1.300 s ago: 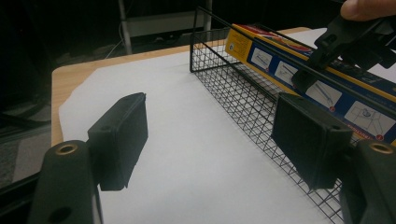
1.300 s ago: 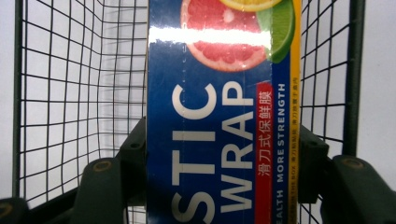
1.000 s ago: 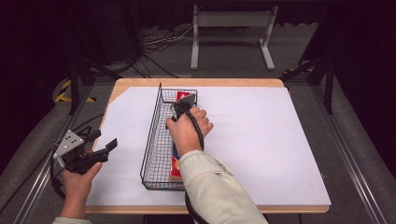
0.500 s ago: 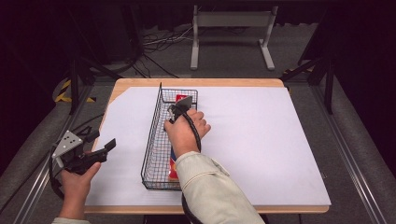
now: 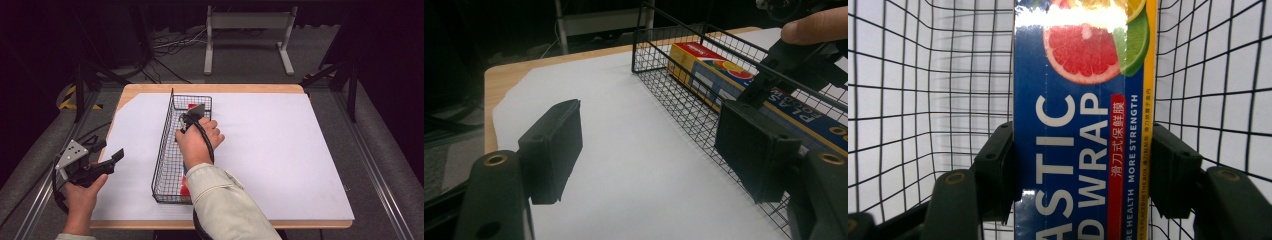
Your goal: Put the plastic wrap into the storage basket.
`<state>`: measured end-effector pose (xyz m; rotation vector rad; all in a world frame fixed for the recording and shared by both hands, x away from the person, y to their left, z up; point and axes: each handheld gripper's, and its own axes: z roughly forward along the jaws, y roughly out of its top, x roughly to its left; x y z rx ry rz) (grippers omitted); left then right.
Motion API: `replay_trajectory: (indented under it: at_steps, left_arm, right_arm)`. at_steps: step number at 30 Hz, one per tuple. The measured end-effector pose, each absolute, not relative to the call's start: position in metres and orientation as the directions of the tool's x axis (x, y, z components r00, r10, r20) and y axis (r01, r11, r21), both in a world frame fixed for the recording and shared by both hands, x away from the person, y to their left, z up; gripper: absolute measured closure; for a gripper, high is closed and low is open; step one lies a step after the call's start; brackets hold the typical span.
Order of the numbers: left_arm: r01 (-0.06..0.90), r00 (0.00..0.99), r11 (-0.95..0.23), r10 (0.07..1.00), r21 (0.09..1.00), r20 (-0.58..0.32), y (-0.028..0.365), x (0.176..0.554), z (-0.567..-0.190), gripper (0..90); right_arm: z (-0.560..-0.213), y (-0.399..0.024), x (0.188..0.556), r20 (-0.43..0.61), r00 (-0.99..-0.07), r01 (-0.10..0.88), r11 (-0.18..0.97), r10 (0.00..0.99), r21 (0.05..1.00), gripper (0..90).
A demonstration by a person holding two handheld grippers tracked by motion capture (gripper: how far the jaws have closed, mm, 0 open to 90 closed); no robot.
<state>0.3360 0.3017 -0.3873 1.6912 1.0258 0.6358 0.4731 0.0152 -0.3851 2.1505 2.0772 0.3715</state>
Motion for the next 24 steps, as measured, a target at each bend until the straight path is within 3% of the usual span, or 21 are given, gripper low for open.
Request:
replay_trajectory:
  at_steps: [7,24]
  left_arm:
    - [0.332,0.498,-0.122,0.865,0.936,-0.064,0.301,0.336,-0.387,27.5]
    - [0.334,0.495,-0.119,0.866,0.935,-0.067,0.299,0.337,-0.388,27.4]
  right_arm:
    - [-0.380,0.014,0.472,0.094,0.023,0.956,-0.049,0.995,0.288,29.5]
    - [-0.349,0.005,0.466,0.108,-0.016,0.926,-0.026,0.994,0.376,26.3]
